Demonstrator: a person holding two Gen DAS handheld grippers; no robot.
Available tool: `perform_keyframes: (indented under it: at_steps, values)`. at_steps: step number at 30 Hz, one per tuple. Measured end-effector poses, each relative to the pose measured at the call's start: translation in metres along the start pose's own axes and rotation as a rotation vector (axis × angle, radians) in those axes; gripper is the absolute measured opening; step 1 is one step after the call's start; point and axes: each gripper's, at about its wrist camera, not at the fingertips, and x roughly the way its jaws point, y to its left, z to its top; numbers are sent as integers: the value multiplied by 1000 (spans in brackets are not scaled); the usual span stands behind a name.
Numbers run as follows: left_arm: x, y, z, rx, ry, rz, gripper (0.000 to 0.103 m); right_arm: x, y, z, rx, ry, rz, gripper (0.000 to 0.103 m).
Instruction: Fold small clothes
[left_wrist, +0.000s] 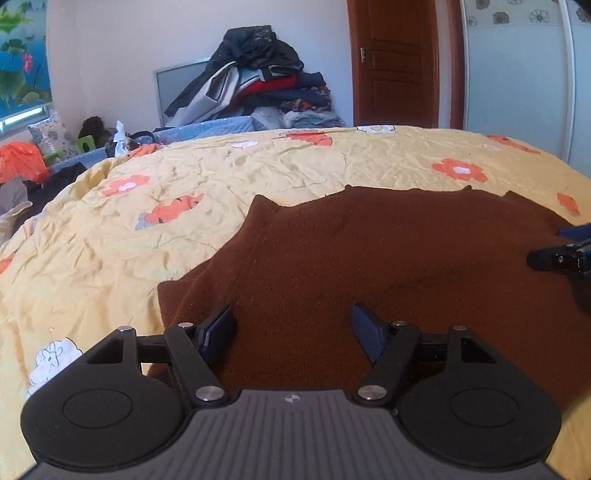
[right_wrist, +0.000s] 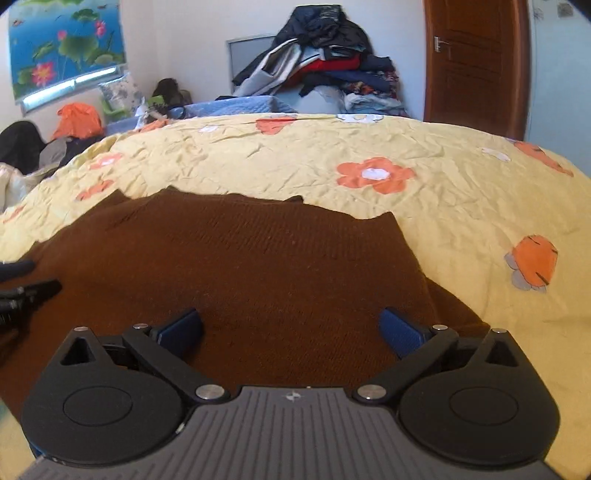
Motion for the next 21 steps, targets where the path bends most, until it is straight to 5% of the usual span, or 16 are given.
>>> perform_keyframes:
  at_steps: [2,5,9,12,14,17,21]
  values:
    - [-9,-5,10,26,28,13,70,1,1,4,-18,18,-5,103]
    - [-20,-12,25,67,-30,-29,70,-8,9,20,11,48,-12,103]
    - [22,-20,56,70,-13,-25,70,-4,15,45,22,-18,29,103]
    - [67,-18,72,39,74,-26,70,35,17,59,-14,55,-38,103]
    - [88,-12,70,33,86,2,78,62,17,57,-44,134,-93,103]
    - [101,17,69,-123,124,-54,96,57,7,45,-33,63,-68,103]
    - [101,12,68,-100,126,-40,97,55,-1,45,3,57,-57,103]
